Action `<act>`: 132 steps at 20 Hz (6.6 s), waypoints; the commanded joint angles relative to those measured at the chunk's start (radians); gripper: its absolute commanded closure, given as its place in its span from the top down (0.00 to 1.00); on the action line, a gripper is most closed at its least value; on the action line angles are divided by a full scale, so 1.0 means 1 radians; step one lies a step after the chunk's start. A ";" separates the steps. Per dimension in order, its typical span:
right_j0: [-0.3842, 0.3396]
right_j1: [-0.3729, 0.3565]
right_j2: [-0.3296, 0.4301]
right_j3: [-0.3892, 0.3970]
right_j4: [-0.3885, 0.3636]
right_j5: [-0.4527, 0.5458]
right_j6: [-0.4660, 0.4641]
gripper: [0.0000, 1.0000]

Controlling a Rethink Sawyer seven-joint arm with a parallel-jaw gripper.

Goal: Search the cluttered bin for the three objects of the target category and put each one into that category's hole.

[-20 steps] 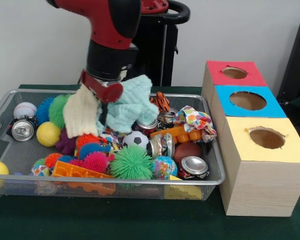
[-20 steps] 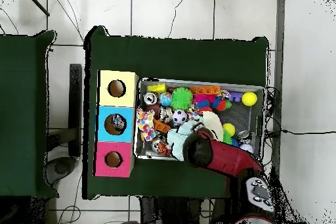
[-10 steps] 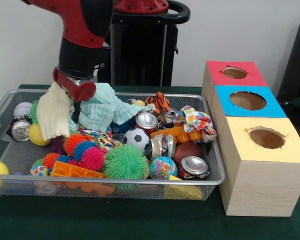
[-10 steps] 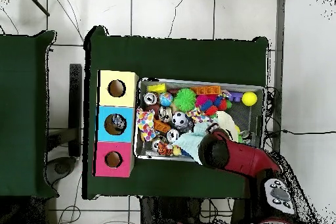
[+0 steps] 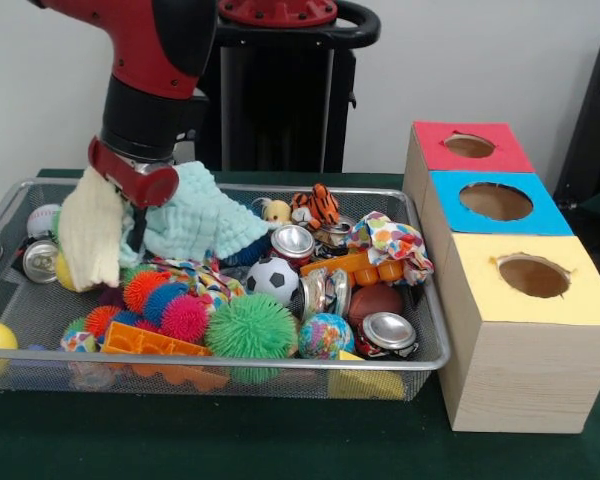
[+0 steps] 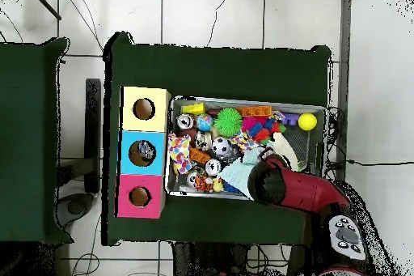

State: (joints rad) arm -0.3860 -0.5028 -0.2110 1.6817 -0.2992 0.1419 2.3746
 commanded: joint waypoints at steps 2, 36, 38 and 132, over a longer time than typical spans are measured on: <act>-0.059 0.035 0.031 -0.128 -0.115 0.118 -0.140 1.00; -0.277 -0.430 0.390 0.098 -0.043 0.462 -0.290 1.00; -0.281 -0.442 0.406 0.110 -0.035 0.484 -0.272 1.00; 0.008 0.108 -0.010 -0.093 0.039 -0.040 0.050 1.00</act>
State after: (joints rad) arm -0.3723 -0.4828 -0.1743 1.7584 -0.2582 0.1248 2.3733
